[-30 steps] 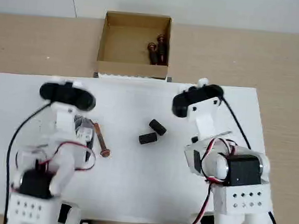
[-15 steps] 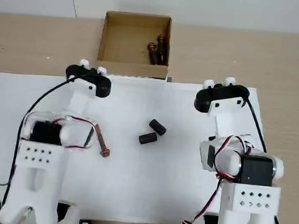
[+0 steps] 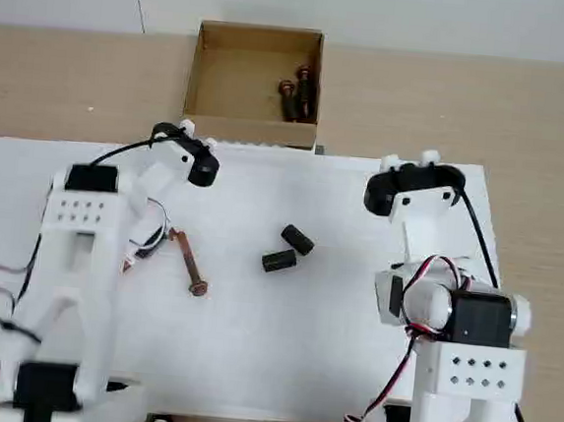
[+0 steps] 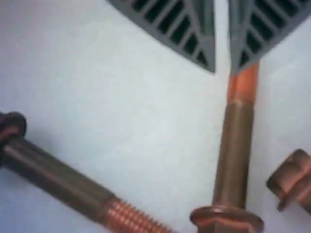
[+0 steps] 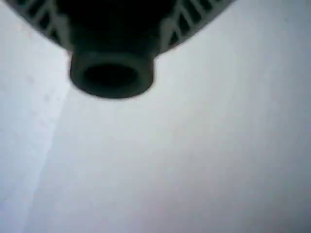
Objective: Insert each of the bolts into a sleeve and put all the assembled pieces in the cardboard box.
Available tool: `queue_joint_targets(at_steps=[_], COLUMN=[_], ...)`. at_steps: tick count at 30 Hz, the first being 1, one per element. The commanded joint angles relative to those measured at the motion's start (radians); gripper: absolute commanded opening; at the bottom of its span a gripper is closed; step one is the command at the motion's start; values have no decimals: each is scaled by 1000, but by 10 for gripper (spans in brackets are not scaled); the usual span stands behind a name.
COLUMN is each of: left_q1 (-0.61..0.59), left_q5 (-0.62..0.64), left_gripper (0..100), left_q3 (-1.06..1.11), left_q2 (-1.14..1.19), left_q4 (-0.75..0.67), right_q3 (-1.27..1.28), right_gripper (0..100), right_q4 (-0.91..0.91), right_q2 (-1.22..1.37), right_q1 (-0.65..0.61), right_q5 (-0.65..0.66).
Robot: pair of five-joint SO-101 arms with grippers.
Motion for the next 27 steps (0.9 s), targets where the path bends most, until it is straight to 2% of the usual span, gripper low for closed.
queue_joint_targets(at_steps=[1, 8, 12, 18, 27], left_q1=[-2, -2, -2, 3, -3], left_q5=[-28, -81, -97, -98, -112], left_gripper=[7, 9, 70, 80, 80], left_q3=[-125, -200, -199, -200, -200], left_q2=[92, 175, 209, 229, 315], left_q4=[43, 51, 80, 75, 0], right_q3=[21, 26, 26, 26, 26], right_gripper=[3, 3, 3, 3, 3], right_q4=[-8, -28, -30, -30, -30], right_q2=[-12, -12, -12, -12, -12], right_q1=[8, 8, 8, 8, 8], right_q5=[-9, -9, -9, -9, -9])
